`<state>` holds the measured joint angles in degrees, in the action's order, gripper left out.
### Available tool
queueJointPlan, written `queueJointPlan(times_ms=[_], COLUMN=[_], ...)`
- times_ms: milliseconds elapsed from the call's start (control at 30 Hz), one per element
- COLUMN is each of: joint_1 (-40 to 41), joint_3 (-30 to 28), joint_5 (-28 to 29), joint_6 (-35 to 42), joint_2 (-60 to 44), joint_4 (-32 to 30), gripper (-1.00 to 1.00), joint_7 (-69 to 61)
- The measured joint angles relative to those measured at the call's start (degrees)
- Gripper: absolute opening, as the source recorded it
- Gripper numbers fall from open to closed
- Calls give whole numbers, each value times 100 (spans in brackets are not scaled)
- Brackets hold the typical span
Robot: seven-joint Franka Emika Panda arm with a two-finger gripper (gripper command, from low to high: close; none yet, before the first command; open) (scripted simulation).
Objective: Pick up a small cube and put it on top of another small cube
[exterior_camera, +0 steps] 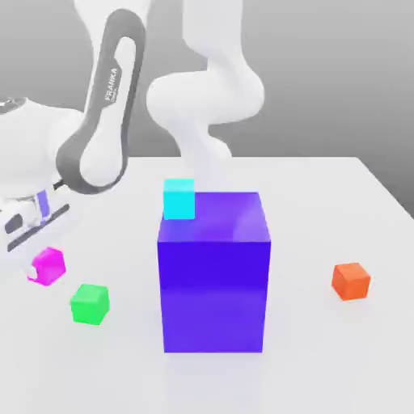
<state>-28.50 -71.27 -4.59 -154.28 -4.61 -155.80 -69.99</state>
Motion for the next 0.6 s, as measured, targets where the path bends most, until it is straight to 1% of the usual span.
queueJointPlan(times_ms=[567,600], joint_1=[-34,-257], joint_3=[-37,-1], joint_5=[16,326], joint_6=[96,-291], joint_2=[-1,87], joint_4=[0,-325], gripper=[-100,-100], joint_7=[10,47])
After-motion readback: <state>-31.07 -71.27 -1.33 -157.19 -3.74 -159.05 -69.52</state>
